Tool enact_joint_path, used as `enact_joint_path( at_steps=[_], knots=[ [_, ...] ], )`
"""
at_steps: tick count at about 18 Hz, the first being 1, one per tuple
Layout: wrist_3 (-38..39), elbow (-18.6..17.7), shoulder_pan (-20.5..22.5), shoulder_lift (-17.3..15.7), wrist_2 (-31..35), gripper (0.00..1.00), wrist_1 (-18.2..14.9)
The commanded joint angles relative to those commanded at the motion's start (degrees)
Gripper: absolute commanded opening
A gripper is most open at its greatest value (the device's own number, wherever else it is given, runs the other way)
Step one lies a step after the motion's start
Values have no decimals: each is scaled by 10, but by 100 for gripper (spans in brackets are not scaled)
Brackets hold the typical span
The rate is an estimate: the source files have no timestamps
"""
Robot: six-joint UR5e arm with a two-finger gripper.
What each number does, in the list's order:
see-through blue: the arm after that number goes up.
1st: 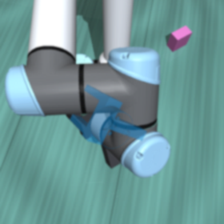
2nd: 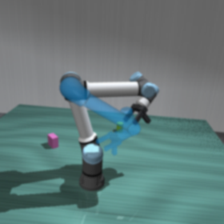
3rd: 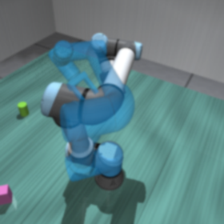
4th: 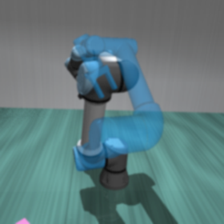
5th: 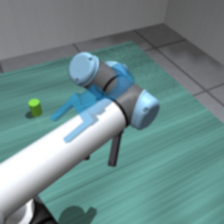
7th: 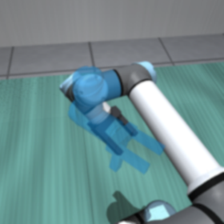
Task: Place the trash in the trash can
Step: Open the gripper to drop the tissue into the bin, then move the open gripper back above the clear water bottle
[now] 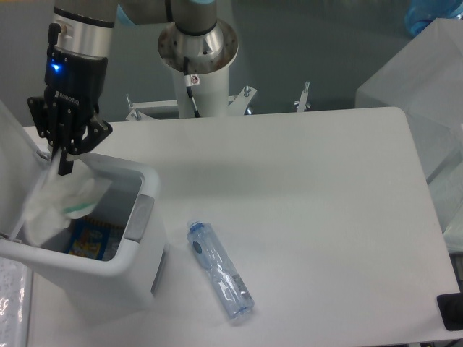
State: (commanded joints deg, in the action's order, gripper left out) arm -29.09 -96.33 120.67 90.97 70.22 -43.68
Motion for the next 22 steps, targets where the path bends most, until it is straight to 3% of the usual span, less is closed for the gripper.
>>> enact_joint_path(
  at_steps=[7, 15, 20, 22],
  knots=[
    [-7, 60, 66, 12, -2, 100, 1],
    [-27, 172, 157, 114, -1, 100, 1],
    [-43, 195, 189, 148, 1, 100, 3],
    [-70, 180, 192, 145, -1, 100, 28]
  ],
)
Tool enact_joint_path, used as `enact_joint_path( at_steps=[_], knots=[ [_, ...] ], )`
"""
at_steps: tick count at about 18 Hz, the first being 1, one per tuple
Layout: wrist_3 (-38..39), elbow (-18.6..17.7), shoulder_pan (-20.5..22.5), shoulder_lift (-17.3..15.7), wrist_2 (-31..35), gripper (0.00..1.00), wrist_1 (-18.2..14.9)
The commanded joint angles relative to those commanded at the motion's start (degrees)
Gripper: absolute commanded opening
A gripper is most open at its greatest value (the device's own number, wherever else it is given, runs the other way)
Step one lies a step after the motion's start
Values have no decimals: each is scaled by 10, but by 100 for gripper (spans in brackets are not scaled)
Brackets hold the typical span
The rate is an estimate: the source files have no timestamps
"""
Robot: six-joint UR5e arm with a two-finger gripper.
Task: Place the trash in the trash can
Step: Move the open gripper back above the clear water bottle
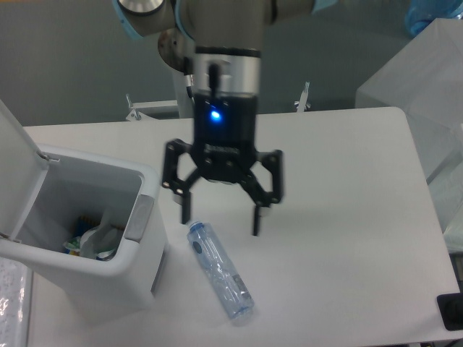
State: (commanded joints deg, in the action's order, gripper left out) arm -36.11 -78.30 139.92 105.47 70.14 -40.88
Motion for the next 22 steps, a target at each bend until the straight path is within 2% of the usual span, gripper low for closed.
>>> enact_joint_path(
  at_steps=[2, 6, 9, 12, 22],
  knots=[
    [-19, -3, 3, -5, 1, 100, 18],
    [-27, -8, 32, -25, -15, 100, 12],
    [-27, -11, 36, -40, -10, 100, -2],
    [-27, -13, 38, -42, -8, 100, -11],
    [-27, -23, 34, -42, 11, 100, -10]
  ],
)
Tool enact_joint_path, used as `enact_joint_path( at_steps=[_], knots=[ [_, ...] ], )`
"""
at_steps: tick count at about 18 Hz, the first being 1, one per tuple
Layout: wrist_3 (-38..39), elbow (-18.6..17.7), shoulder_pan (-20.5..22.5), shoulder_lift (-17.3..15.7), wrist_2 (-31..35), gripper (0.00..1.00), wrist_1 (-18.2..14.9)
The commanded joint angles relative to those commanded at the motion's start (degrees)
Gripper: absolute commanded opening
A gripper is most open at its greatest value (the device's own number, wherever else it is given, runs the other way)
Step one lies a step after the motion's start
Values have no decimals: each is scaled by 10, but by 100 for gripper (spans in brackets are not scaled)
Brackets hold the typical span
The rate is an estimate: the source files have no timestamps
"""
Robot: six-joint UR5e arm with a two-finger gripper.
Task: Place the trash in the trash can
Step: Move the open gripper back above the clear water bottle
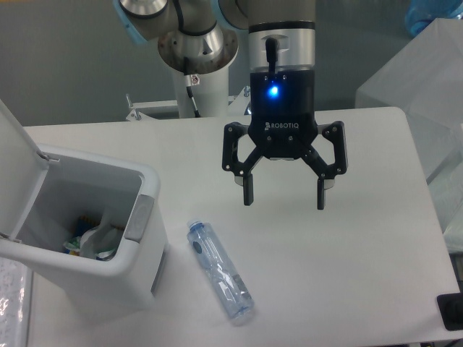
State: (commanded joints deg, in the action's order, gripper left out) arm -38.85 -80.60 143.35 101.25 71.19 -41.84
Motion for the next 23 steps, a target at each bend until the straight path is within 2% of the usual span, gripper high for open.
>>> enact_joint_path(
  at_steps=[13, 21, 23],
  knots=[
    [1, -4, -2, 9, 24, 100, -1],
    [10, 0, 1, 50, 27, 100, -3],
    [27, 7, 2, 62, 28, 100, -13]
  ],
)
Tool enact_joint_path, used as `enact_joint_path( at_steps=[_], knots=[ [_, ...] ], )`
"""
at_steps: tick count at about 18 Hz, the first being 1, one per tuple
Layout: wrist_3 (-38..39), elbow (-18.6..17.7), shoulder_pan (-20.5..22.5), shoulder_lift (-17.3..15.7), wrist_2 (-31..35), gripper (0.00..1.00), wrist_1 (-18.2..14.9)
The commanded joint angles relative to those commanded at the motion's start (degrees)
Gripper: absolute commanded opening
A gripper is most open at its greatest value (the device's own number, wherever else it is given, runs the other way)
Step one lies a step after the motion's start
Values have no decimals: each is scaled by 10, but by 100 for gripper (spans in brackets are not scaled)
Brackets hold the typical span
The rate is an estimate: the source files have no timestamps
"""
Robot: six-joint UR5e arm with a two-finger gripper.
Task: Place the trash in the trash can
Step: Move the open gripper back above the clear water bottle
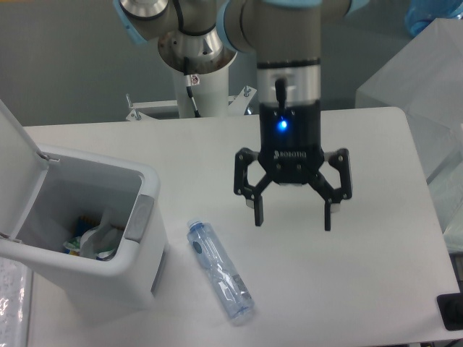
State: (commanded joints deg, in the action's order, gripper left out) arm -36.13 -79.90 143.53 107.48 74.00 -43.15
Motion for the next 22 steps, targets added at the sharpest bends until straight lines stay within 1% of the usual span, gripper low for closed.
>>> enact_joint_path(
  at_steps=[4, 6, 7, 12, 15, 16, 19, 22],
  knots=[
    [55, 3, 3, 17, 2, 100, -4],
    [64, -11, 4, 14, 11, 100, -4],
    [82, -14, 4, 12, 11, 100, -4],
    [191, -25, 2, 16, 11, 100, 2],
    [274, -27, 2, 16, 13, 100, 3],
    [289, -31, 2, 15, 15, 100, 5],
    [288, -33, 1, 24, 15, 100, 33],
    [295, -33, 0, 26, 16, 100, 34]
  ],
)
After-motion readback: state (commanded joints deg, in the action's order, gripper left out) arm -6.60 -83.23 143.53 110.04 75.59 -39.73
